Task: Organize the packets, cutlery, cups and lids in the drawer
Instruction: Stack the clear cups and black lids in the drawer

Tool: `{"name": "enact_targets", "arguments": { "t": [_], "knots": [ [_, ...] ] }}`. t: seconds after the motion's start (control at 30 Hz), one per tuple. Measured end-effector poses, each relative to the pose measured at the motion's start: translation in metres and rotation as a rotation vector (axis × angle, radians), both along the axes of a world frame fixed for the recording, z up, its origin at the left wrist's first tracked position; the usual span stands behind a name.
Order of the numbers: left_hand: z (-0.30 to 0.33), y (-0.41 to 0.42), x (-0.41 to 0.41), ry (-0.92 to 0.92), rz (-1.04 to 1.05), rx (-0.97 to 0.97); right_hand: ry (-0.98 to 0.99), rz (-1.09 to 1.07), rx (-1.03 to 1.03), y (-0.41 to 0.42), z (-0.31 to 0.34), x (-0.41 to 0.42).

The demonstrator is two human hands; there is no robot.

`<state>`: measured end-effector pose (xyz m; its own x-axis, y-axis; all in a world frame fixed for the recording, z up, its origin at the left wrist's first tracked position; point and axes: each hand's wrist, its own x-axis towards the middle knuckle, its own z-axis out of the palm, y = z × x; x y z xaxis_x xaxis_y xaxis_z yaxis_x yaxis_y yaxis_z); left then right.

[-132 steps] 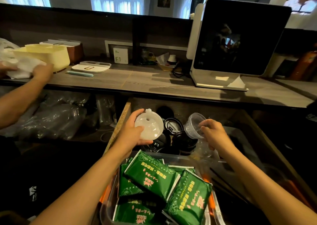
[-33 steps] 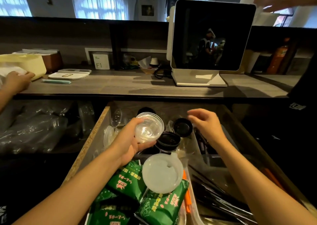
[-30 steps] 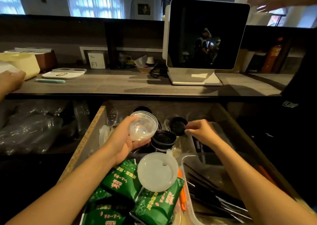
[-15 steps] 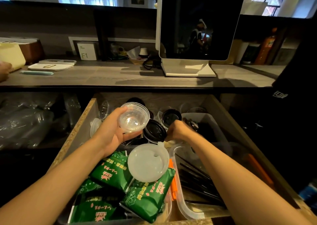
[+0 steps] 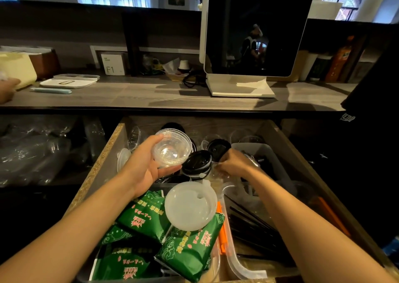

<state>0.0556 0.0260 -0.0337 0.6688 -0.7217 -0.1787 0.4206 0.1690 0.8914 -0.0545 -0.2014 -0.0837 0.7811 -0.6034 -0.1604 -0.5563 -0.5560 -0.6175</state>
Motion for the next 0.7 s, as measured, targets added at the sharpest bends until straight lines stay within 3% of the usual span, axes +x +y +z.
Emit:
{"name": "enact_targets", "arguments": {
  "t": [0.13, 0.23, 0.33, 0.53, 0.7],
  "knots": [
    [0.0, -0.001, 0.0, 0.012, -0.008, -0.012, -0.23, -0.142, 0.031, -0.006, 0.022, -0.011],
    [0.0, 0.0, 0.0, 0.024, -0.025, -0.022, -0.537, -0.187, 0.12, -0.001, 0.034, -0.015],
    [-0.001, 0.0, -0.002, 0.029, -0.045, -0.01, -0.736, -0.164, 0.004, 0.014, 0.046, -0.016],
    [0.001, -0.001, -0.006, -0.001, -0.093, 0.052, -0.87, 0.093, -0.166, 0.065, 0.064, -0.015],
    [0.001, -0.002, -0.008, -0.017, -0.142, 0.058, -0.785, 0.299, -0.391, 0.087, 0.057, -0.011]
  ]
}}
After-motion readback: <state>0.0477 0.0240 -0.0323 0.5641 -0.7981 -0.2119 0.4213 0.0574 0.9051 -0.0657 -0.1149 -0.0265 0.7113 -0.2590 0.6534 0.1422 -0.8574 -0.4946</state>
